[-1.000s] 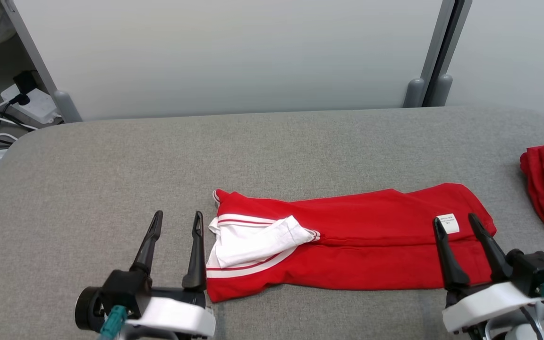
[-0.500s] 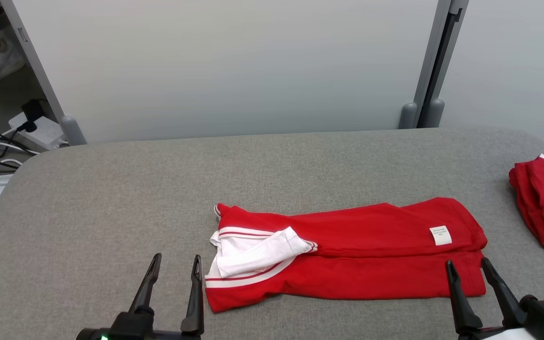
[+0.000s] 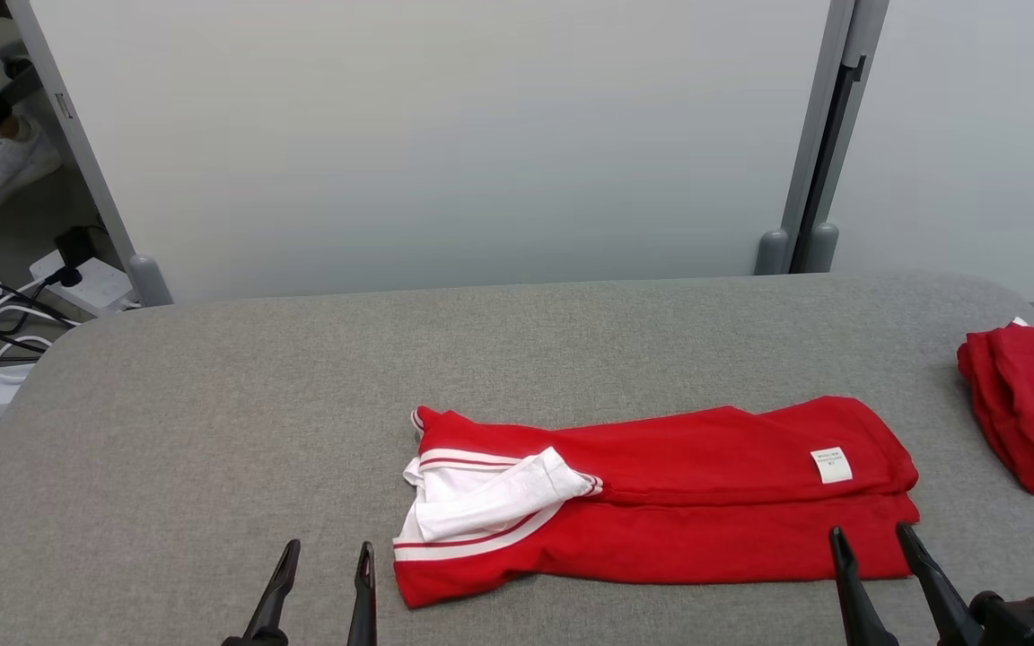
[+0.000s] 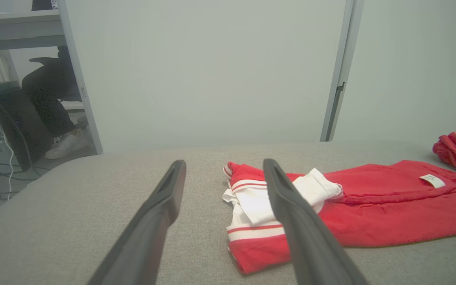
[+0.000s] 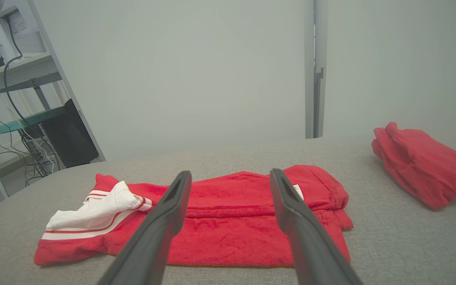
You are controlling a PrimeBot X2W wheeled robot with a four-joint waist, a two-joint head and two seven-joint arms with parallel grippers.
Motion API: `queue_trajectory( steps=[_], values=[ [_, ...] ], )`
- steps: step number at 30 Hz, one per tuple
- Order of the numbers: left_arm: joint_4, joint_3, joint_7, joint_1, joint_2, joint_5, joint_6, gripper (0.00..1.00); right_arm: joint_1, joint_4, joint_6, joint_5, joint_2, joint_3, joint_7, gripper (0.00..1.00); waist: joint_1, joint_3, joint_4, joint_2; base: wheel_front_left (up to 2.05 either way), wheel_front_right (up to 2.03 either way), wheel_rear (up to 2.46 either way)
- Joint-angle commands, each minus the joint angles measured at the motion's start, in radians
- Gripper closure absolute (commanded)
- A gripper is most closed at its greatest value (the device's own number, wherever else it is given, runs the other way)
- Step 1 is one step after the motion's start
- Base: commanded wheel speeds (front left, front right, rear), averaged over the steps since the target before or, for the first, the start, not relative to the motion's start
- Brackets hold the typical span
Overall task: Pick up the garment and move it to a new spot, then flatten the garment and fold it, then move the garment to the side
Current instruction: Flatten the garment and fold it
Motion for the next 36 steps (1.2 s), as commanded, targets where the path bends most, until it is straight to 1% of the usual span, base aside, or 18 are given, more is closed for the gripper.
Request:
queue_trajectory(
  steps=[1,20,23,26,31,34,36],
  values=[
    [-0.018,0.034,-0.010,-0.030,-0.002,0.005,-0.003,0.00,-0.024,-0.024,0.000,-0.008,-0.011,0.024,-0.013,0.00,0.0000,-0.001,0.000,-0.0001,0.00,0.00,0.00],
    [-0.004,0.019,-0.010,-0.042,-0.002,0.018,-0.010,0.00,-0.019,-0.019,0.000,-0.005,0.001,0.024,-0.013,0.00,0.0000,0.003,-0.001,-0.0001,0.00,0.00,0.00],
    [-0.005,0.019,-0.010,-0.046,-0.002,0.021,-0.012,0.00,-0.023,0.001,0.000,0.006,0.009,0.008,-0.013,0.00,0.0000,0.007,-0.002,-0.0001,0.00,0.00,0.00],
    [-0.009,0.013,-0.010,-0.050,-0.002,0.024,-0.014,0.00,-0.051,0.082,0.000,0.029,0.022,-0.024,-0.013,0.00,0.0000,0.012,-0.002,-0.0001,0.00,0.00,0.00],
    [-0.013,-0.005,-0.010,-0.068,-0.002,0.025,-0.017,0.00,-0.158,0.251,0.000,0.047,0.034,-0.088,-0.013,0.00,0.0000,0.027,0.011,-0.0001,0.00,0.00,0.00],
    [-0.015,-0.018,-0.010,-0.082,-0.002,0.027,-0.020,0.00,-0.227,0.362,0.000,0.041,0.033,-0.132,-0.013,0.00,0.0000,0.039,0.026,-0.0001,0.00,0.00,0.00],
    [-0.018,-0.021,-0.010,-0.087,-0.002,0.024,-0.020,0.00,-0.273,0.434,0.000,0.009,0.016,-0.159,-0.013,0.00,0.0000,0.048,0.037,-0.0001,0.00,0.00,0.00]
  ],
)
